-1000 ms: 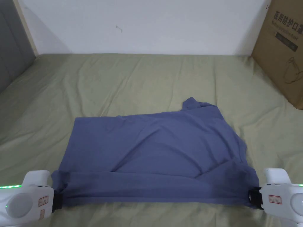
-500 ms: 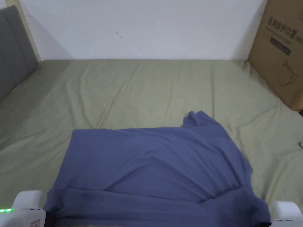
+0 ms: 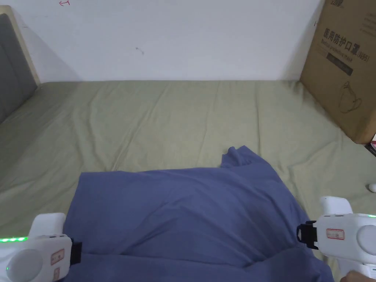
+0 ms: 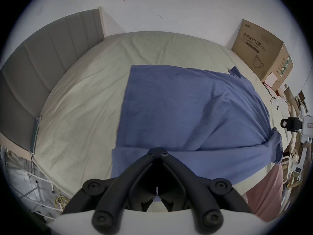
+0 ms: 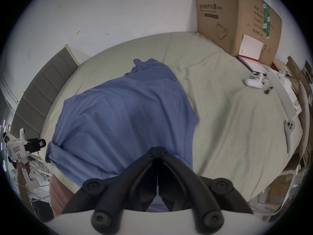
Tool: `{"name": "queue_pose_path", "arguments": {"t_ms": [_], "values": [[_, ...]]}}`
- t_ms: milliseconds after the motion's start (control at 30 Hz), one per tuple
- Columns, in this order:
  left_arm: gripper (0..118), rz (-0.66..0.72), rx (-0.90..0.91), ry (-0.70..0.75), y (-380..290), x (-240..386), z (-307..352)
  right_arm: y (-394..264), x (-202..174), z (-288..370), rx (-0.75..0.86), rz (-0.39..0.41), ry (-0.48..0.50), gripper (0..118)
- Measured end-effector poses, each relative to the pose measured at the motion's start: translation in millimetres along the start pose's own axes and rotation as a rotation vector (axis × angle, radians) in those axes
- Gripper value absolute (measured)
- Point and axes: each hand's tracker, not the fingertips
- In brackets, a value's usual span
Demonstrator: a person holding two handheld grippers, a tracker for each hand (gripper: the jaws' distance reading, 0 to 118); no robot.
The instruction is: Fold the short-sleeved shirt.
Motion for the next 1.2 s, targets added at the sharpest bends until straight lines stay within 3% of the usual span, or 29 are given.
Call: {"name": "queue_pose_path", "arguments": {"t_ms": [333,433,467,500,533,600,733,767,833,900,933,967,1100,1200], "values": [[0,0.065,0.004,-0.042,42,-3,-33,114,6,-73,0.021,0.025,-0.022,2],[0,0.052,0.004,-0.026,55,-1,-42,157,17,-114,-0.039,0.010,0.040,24],[0,0.049,0.000,-0.020,58,-1,-46,171,21,-130,-0.078,-0.022,0.049,65],[0,0.048,-0.006,-0.013,60,-2,-50,179,23,-144,-0.073,-0.029,0.037,87],[0,0.047,-0.008,-0.010,61,-3,-54,184,24,-155,-0.057,-0.022,0.027,91],[0,0.063,-0.020,0.000,61,-7,-61,190,18,-168,-0.089,0.010,-0.082,91],[0,0.101,-0.041,0.001,59,-16,-71,180,15,-189,-0.155,0.126,-0.081,90],[0,0.101,-0.047,0.002,58,-17,-74,174,15,-194,-0.166,0.158,-0.088,85],[0,0.098,-0.057,0.008,58,-19,-77,173,22,-207,-0.170,0.140,-0.086,81],[0,0.097,-0.061,0.012,58,-18,-77,177,23,-203,-0.141,0.103,-0.072,60],[0,0.099,-0.057,0.009,58,-18,-77,179,22,-200,-0.128,0.111,-0.078,38],[0,0.103,-0.055,0.003,59,-18,-77,180,19,-195,-0.104,0.135,-0.086,0],[0,0.100,-0.045,0.013,65,-16,-78,180,13,-192,-0.106,0.174,-0.101,0],[0,0.107,-0.035,0.003,77,-20,-82,182,16,-189,-0.102,0.126,-0.093,0]]}}
